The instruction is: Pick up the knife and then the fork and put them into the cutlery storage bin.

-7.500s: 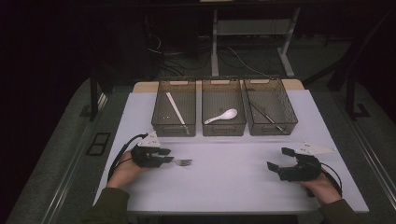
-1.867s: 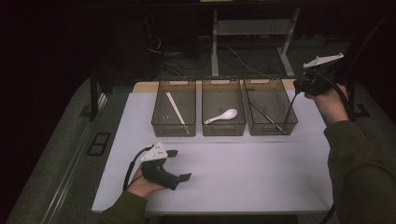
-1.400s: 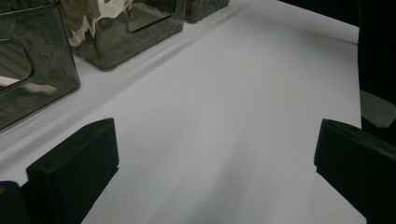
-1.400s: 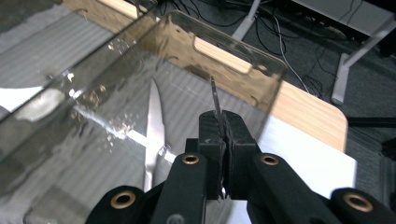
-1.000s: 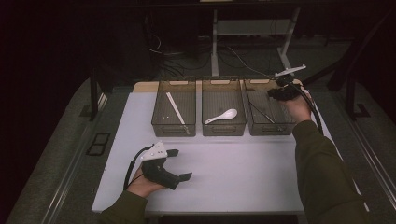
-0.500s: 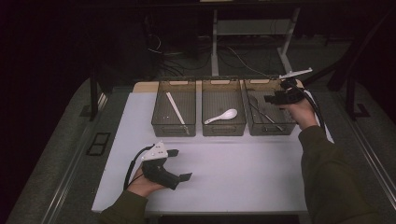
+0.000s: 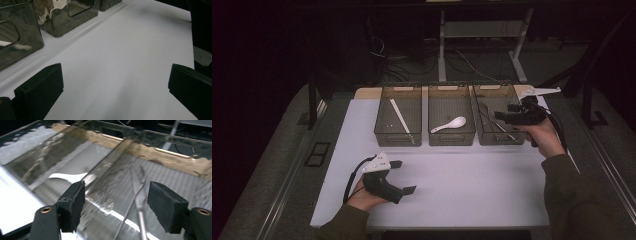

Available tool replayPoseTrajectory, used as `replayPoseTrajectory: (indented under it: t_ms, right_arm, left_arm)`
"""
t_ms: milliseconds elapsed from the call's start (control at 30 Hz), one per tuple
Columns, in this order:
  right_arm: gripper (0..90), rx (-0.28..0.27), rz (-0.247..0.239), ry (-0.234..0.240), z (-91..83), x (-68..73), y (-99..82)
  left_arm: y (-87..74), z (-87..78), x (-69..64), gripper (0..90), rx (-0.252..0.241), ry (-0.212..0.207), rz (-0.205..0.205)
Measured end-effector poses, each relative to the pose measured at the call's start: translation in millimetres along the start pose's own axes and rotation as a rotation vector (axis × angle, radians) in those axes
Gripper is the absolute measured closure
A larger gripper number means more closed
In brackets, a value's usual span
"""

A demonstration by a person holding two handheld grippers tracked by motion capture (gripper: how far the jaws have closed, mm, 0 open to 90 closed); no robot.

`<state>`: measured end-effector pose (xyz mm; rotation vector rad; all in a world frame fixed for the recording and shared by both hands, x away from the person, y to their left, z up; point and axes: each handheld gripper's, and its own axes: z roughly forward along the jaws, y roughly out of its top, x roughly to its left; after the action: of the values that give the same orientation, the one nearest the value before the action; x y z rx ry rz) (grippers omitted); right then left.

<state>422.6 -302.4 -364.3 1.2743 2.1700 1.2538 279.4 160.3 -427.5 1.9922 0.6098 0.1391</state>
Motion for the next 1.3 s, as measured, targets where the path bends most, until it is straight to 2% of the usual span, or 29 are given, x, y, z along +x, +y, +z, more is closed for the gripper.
replayPoseTrajectory:
  t_ms: [200,567,733,967,1300]
  right_arm:
    - [23.7,-0.008,-0.045,0.023,-12.3,21.9,-16.1]
    - [19.7,-0.047,-0.070,0.082,-33.0,51.7,-51.7]
    - [18.8,-0.046,-0.093,0.093,-40.1,64.0,-69.4]
    - [18.3,-0.070,-0.093,0.111,-49.9,76.1,-90.0]
    - [17.3,-0.083,-0.058,0.118,-59.4,80.6,-130.2]
  left_arm:
    - [-1.1,0.5,-0.3,0.0,0.016,0.005,0.003]
    - [-3.0,-0.9,1.5,0.0,0.014,0.017,0.002]
    - [-3.2,-0.1,0.7,0.0,0.019,0.025,0.006]
    - [-3.5,0.2,-1.0,0.0,0.019,0.024,0.012]
    - [-2.8,0.1,-2.5,0.0,0.016,0.018,0.019]
